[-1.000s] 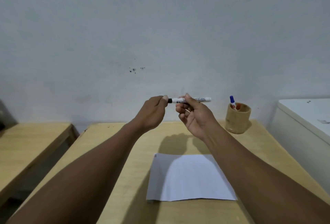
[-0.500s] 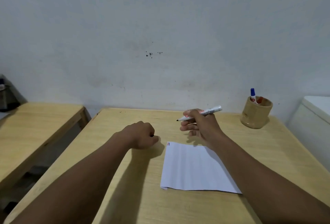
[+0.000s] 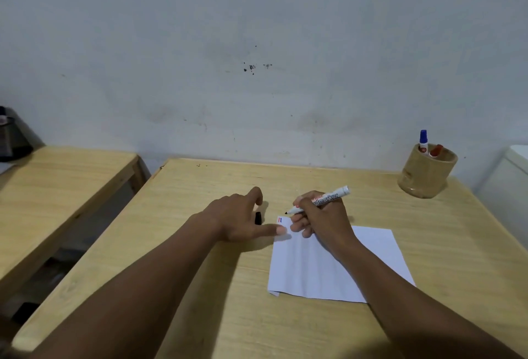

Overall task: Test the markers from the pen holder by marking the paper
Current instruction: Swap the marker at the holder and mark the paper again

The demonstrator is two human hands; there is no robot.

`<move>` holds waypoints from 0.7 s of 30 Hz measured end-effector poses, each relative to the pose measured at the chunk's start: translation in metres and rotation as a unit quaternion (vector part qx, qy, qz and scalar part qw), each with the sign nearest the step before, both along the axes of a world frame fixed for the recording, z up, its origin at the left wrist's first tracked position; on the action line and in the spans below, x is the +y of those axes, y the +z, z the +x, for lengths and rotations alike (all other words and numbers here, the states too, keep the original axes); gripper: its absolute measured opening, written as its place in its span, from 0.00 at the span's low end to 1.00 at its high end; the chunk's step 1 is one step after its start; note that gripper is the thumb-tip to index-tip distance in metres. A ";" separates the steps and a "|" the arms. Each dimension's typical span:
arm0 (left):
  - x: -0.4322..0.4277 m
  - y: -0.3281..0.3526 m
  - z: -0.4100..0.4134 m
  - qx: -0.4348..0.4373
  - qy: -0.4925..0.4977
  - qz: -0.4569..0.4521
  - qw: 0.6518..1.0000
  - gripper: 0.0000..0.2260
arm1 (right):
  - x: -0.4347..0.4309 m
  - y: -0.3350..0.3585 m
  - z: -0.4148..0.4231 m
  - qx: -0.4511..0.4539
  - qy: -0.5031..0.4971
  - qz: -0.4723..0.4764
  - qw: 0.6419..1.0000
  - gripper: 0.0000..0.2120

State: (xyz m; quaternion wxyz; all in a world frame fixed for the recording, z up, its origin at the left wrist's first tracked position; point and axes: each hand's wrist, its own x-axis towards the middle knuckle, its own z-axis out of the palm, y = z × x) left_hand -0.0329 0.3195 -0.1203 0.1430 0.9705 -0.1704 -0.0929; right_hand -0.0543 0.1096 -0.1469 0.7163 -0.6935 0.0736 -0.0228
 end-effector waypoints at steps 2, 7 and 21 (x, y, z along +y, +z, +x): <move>-0.004 -0.004 -0.002 -0.014 0.002 0.021 1.000 0.43 | -0.001 -0.001 -0.001 -0.013 0.005 -0.025 1.000 0.05; -0.007 -0.010 0.003 -0.005 0.012 0.025 1.000 0.44 | 0.000 -0.004 -0.003 -0.030 0.023 -0.079 0.996 0.05; -0.010 -0.003 0.008 0.049 0.041 0.034 0.997 0.49 | -0.002 -0.013 0.005 -0.025 0.071 -0.066 0.995 0.08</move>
